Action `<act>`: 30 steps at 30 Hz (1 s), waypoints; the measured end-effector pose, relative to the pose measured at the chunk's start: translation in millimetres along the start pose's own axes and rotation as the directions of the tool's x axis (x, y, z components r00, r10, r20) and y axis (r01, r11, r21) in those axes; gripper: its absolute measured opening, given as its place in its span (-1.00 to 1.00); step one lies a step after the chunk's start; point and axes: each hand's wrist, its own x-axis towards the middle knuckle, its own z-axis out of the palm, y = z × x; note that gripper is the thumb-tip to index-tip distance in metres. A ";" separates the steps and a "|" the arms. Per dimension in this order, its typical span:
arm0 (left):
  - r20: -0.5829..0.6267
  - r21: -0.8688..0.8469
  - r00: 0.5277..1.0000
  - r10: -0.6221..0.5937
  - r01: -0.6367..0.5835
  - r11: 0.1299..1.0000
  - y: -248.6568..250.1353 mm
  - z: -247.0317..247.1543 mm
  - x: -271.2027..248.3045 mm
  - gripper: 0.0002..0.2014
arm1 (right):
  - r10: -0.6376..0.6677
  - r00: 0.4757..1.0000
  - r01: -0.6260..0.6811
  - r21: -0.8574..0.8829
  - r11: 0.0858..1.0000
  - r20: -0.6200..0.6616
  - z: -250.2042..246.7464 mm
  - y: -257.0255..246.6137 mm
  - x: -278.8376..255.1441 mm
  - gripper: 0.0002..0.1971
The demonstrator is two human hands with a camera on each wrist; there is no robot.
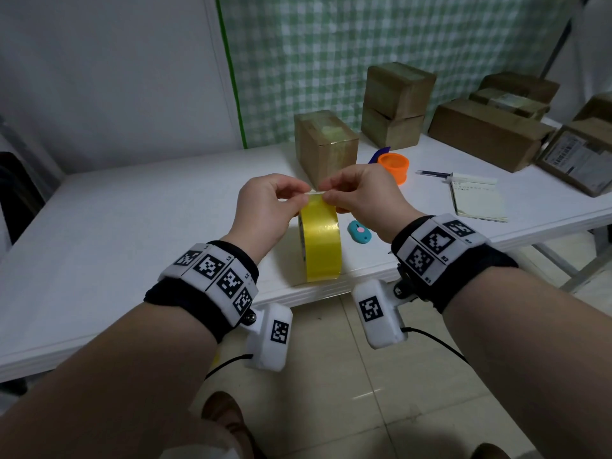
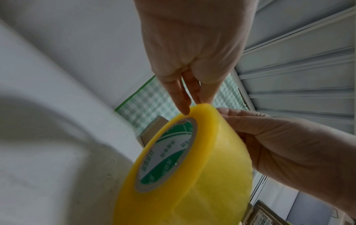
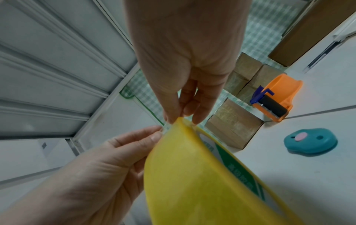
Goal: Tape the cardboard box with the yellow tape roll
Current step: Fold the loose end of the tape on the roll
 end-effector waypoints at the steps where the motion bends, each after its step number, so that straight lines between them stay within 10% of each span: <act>1: -0.001 0.016 1.000 0.007 -0.007 1.000 0.6 -0.1 0.0 -0.87 | -0.005 1.000 0.005 -0.009 1.000 0.000 0.1 -0.7 -0.7 -0.88; 19: 0.036 0.296 0.984 0.174 -0.177 0.939 1.5 6.7 1.2 -0.90 | -0.109 0.992 0.118 -0.179 0.977 0.059 5.9 -5.6 -5.0 -0.88; 30: -0.006 0.236 1.000 0.014 -0.012 0.972 2.7 8.4 3.7 -0.84 | -0.046 0.998 0.041 -0.159 0.986 -0.029 9.9 -0.9 -6.8 -0.77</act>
